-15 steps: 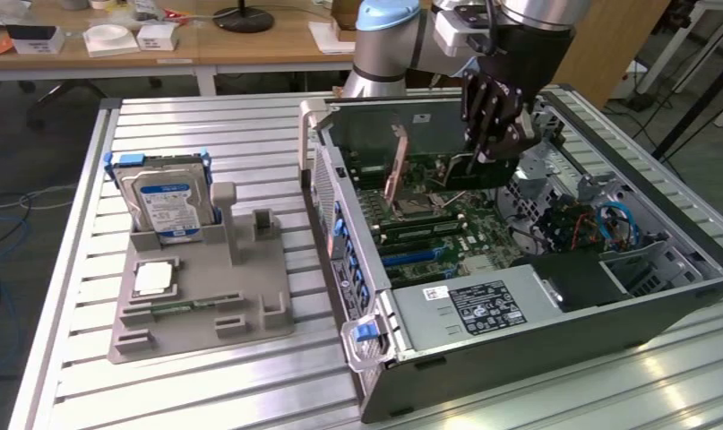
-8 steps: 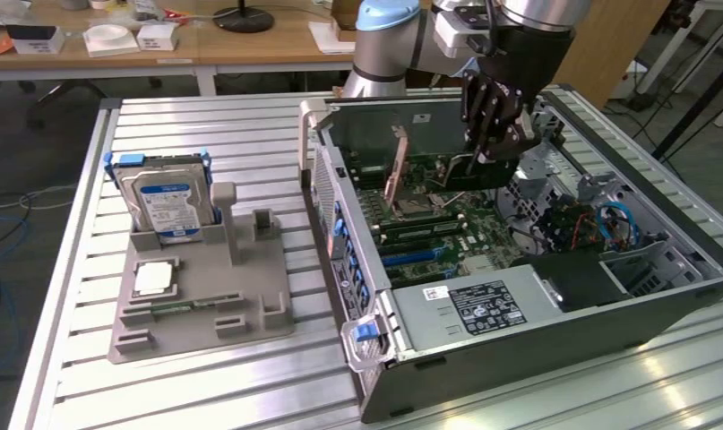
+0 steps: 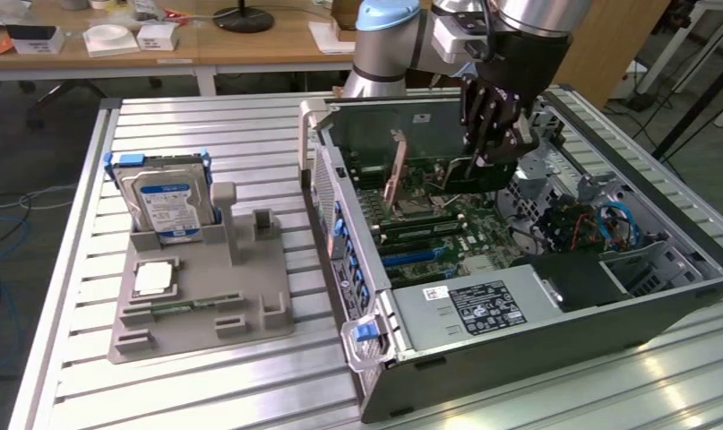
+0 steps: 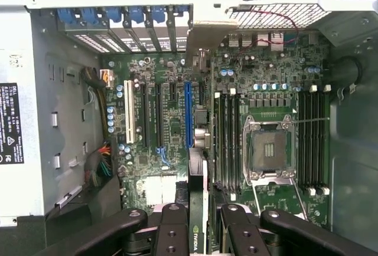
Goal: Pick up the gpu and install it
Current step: 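Insert the gpu into the slot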
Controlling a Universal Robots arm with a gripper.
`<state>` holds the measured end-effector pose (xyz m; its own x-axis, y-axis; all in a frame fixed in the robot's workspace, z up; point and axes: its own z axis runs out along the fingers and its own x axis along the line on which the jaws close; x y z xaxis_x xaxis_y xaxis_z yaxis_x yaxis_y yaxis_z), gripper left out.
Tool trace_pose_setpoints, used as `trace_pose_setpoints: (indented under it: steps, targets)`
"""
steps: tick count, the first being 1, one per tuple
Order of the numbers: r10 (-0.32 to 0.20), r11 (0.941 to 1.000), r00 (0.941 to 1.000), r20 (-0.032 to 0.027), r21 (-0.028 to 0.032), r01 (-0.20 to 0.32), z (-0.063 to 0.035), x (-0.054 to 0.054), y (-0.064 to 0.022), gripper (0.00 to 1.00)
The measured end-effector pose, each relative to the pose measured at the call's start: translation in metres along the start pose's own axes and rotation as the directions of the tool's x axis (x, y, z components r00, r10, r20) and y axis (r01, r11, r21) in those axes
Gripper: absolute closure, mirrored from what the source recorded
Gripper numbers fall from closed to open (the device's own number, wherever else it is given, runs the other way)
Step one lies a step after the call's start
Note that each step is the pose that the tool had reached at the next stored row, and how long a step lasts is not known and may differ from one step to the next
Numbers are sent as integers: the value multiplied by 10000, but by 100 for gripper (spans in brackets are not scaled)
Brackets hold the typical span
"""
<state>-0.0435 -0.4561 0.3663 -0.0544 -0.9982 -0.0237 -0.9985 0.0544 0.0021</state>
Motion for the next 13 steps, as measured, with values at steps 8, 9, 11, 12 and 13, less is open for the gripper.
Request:
trace_pose_setpoints:
  steps: [8, 9, 11, 12, 13]
  targets:
    - [0, 10000, 10000, -2, -1, 0, 77, 2, 0, 74]
    - [0, 10000, 10000, -1, -1, 0, 78, 2, 0, 74]
    - [1, 10000, 10000, 8, -1, -1, 79, 2, 0, 74]
    - [1, 10000, 10000, 9, -1, -1, 90, 2, 0, 74]
    - [0, 10000, 10000, 9, 0, 0, 97, 2, 0, 74]
